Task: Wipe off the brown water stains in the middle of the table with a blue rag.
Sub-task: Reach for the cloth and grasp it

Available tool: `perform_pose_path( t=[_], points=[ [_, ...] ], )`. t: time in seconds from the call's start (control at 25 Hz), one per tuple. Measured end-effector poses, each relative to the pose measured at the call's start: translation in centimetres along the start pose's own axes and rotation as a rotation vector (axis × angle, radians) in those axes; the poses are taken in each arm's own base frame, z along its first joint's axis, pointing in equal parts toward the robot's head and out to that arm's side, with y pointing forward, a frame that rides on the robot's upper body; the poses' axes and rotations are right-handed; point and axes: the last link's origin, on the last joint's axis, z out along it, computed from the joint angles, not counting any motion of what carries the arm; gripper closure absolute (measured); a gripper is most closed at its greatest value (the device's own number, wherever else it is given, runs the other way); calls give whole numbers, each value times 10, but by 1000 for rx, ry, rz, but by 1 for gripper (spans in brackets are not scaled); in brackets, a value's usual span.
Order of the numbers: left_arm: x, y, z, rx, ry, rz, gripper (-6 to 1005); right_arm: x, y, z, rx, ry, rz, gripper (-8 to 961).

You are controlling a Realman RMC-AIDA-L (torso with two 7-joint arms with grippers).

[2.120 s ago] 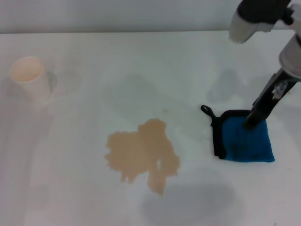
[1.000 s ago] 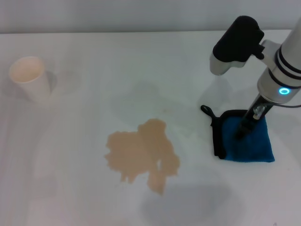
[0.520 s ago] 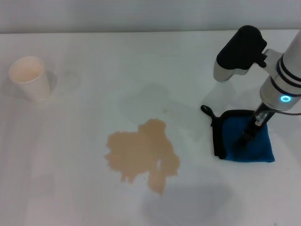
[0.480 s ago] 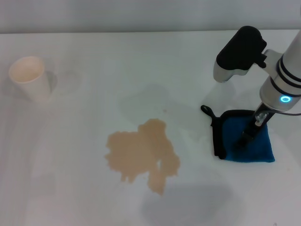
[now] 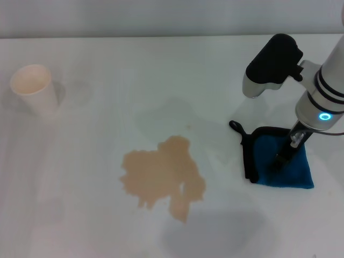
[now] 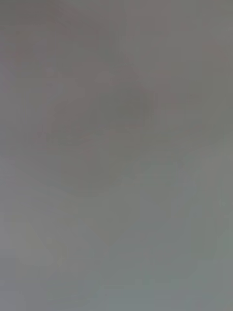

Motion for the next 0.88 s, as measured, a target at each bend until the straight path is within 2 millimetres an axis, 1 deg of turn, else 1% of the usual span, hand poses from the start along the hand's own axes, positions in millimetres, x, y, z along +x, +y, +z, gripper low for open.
perform_pose_path(
  t=[0.04, 0.68, 0.88],
  points=[
    [0, 0, 0, 0, 0, 0, 139, 0, 0, 0, -2, 1, 0, 300],
    [1, 1, 0, -4, 6, 0, 140, -1, 1, -1, -12, 1, 17, 506],
    [1, 1, 1, -6, 8, -1, 140, -3, 3, -2, -40, 23, 16, 596]
  ],
)
